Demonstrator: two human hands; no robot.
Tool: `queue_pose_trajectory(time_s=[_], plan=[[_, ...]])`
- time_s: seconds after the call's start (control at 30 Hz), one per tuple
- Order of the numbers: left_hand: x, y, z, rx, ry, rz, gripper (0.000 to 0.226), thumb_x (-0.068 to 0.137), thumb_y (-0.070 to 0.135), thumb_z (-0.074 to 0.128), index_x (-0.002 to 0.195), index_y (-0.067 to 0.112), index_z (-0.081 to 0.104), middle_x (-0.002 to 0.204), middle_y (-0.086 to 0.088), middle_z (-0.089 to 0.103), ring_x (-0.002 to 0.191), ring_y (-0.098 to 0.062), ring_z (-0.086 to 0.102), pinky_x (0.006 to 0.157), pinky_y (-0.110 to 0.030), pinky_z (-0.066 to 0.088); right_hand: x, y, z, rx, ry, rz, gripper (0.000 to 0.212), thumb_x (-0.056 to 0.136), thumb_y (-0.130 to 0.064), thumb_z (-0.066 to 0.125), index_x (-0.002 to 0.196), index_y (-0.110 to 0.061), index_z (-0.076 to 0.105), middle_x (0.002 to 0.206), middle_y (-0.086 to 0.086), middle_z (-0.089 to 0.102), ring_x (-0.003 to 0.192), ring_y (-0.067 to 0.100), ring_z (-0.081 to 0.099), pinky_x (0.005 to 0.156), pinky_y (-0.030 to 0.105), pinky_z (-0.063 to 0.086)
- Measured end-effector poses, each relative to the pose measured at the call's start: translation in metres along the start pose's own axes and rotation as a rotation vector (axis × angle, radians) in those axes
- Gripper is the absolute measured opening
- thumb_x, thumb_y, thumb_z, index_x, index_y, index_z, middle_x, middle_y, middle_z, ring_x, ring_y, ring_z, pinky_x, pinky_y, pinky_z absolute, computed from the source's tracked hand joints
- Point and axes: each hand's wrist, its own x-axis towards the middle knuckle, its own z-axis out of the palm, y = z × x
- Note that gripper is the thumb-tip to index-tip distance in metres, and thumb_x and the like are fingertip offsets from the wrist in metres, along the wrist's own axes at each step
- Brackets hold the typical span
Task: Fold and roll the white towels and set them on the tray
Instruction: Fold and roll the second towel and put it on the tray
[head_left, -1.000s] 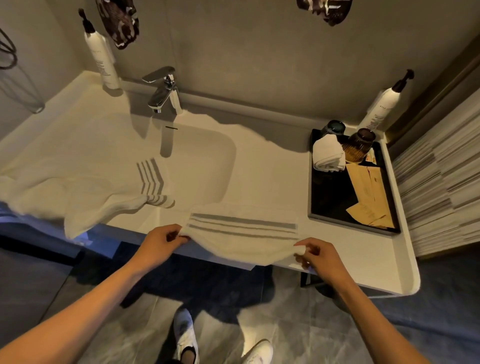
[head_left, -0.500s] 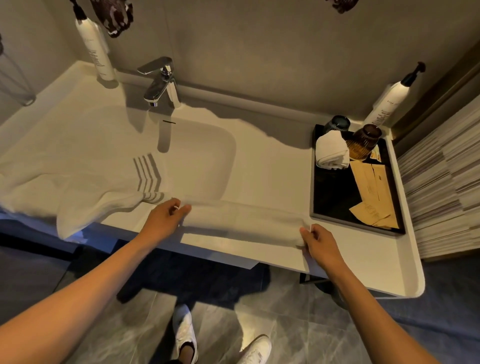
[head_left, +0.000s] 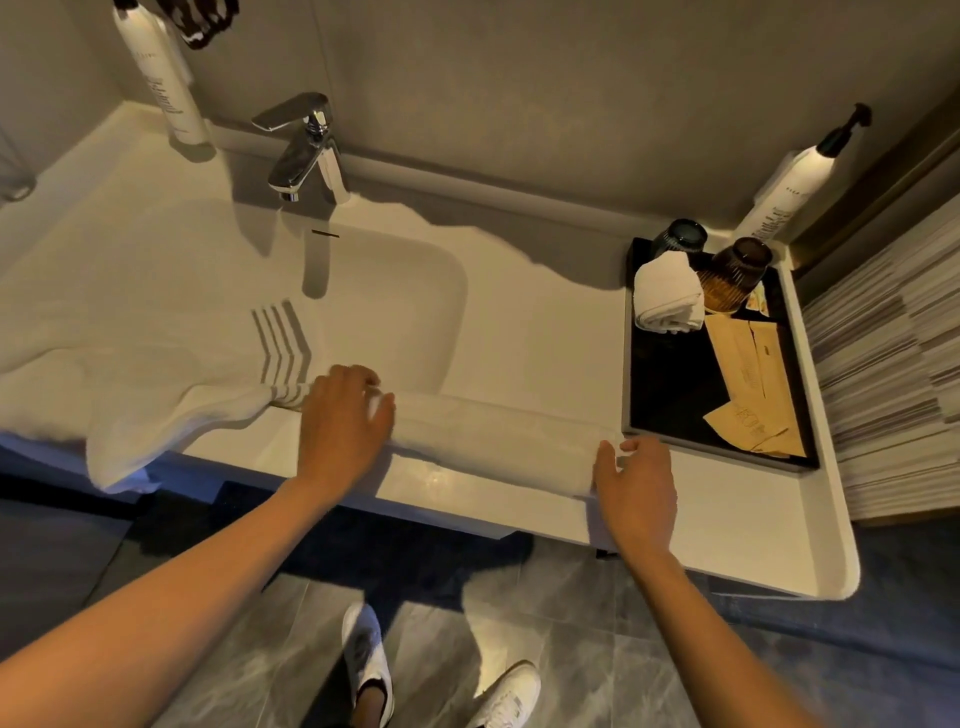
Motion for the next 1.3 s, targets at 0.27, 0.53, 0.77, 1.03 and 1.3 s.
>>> queue_pose_trajectory(time_s=[0.27,0.53,0.77,1.03,1.3], plan=[[-0.039,0.048,0.056,0.194,-0.407,0.588,0.054,0.106,0.036,0.026,0.154,0.013,0.032,0.161,-0.007,0.030,0.150,-0.023,0.025,0.123,-0.037,0.004,-0.022,-0.035,0.049,-0.411,-0.234,-0.708,0.048,0.104,-0.034,0.031,0.148,-0.017,0.040,0.159,0.002,0.032,0.149,0.024,0.022,0.120,0.048,0.013],[-0.024,-0.002,0.043,0.366,-0.454,0.407,0.066,0.101,0.055,0.007,0.159,0.022,0.007,0.165,0.002,0.006,0.153,-0.018,0.011,0.124,-0.041,0.004,-0.012,0.008,0.040,-0.584,-0.326,-0.619,0.067,0.101,-0.058,0.012,0.157,-0.022,0.006,0.164,-0.001,0.002,0.152,0.017,0.001,0.122,0.040,-0.006],[0.008,-0.026,0.003,0.061,-0.374,-0.290,0.060,0.102,0.050,0.025,0.135,0.011,0.055,0.125,-0.014,0.066,0.120,-0.033,0.056,0.105,-0.044,0.037,-0.007,-0.001,0.037,-0.440,-0.203,-0.536,0.053,0.101,-0.034,0.037,0.150,-0.013,0.036,0.159,0.012,0.029,0.148,0.031,0.023,0.123,0.043,0.009],[0.019,-0.002,-0.014,-0.477,-0.316,-0.223,0.018,0.087,0.027,0.073,0.091,0.012,0.064,0.071,0.009,0.058,0.065,-0.005,0.051,0.054,-0.013,0.038,0.002,0.001,0.033,-0.430,-0.293,-0.334,0.053,0.101,-0.040,0.036,0.147,-0.014,0.037,0.156,0.010,0.035,0.147,0.028,0.024,0.122,0.049,0.016],[0.026,0.009,-0.037,-0.391,-0.431,-0.095,0.029,0.101,0.045,0.042,0.093,0.018,0.050,0.063,-0.001,0.048,0.059,-0.015,0.044,0.059,-0.032,0.033,-0.001,-0.005,0.032,-0.495,-0.329,-0.319,0.053,0.104,-0.035,0.030,0.153,-0.017,0.022,0.162,0.009,0.016,0.150,0.026,0.010,0.122,0.047,0.005]])
